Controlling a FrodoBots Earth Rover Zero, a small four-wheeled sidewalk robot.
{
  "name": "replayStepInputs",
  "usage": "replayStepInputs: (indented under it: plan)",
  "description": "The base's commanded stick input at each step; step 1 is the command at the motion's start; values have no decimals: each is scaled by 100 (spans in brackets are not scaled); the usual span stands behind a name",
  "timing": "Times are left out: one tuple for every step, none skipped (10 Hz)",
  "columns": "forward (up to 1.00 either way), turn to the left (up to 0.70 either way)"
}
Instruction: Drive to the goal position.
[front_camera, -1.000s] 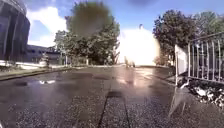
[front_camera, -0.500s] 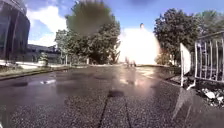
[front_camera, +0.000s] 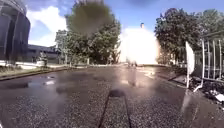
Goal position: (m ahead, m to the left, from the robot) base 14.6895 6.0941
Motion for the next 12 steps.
replayStepInputs:
  plan:
    - [50, 0]
    - [50, 0]
    - [50, 0]
    - [50, 0]
    - [50, 0]
    - [50, 0]
    - [50, 0]
    - [50, 0]
    - [50, 0]
    - [50, 0]
    - [50, 0]
    - [50, 0]
